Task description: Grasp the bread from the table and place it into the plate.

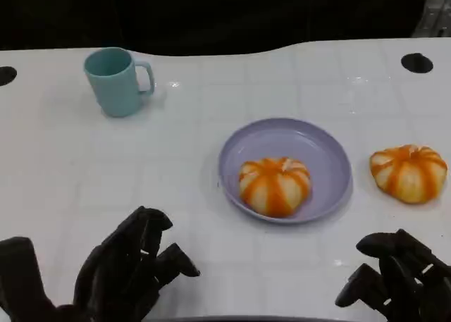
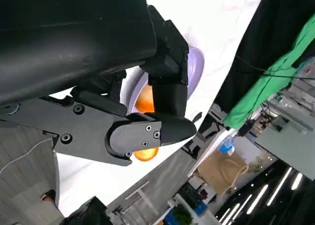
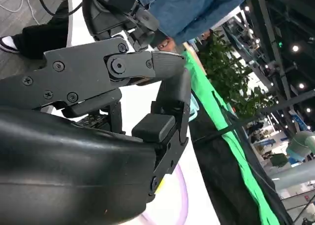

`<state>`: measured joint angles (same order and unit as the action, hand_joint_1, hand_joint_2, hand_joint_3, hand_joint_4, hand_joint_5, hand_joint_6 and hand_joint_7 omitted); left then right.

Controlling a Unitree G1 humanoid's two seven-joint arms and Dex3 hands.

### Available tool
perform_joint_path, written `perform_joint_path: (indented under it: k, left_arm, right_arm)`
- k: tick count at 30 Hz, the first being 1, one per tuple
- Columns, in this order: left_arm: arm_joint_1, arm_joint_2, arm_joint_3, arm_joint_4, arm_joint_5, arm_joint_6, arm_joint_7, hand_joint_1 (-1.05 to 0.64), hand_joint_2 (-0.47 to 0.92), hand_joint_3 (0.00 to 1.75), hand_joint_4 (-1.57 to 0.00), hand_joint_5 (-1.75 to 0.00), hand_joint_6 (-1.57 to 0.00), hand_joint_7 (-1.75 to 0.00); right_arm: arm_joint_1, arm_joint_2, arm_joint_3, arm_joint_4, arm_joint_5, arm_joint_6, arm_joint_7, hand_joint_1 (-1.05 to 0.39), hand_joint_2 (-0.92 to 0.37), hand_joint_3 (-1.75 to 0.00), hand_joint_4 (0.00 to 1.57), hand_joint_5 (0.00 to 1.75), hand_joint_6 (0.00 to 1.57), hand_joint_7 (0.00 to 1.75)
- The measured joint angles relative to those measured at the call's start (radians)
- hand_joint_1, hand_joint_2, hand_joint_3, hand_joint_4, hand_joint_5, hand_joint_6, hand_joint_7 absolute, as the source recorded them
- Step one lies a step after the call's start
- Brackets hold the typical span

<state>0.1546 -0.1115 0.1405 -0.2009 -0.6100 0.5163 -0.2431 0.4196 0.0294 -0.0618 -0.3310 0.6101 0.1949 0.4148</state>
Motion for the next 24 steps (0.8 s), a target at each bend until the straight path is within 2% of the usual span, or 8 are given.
perform_joint_path:
  k: [24]
  left_arm:
    - [-0.037, 0.003, 0.007, 0.051, 0.002, -0.037, -0.014, -0.53, 0.92, 0.48, -0.75, -1.75, -0.49, -1.75]
  right_arm:
    - [-0.014, -0.004, -0.005, 0.022, 0.001, -0.015, 0.008, -0.55, -0.92, -0.24, 0.57, 1.50, 0.63, 1.00]
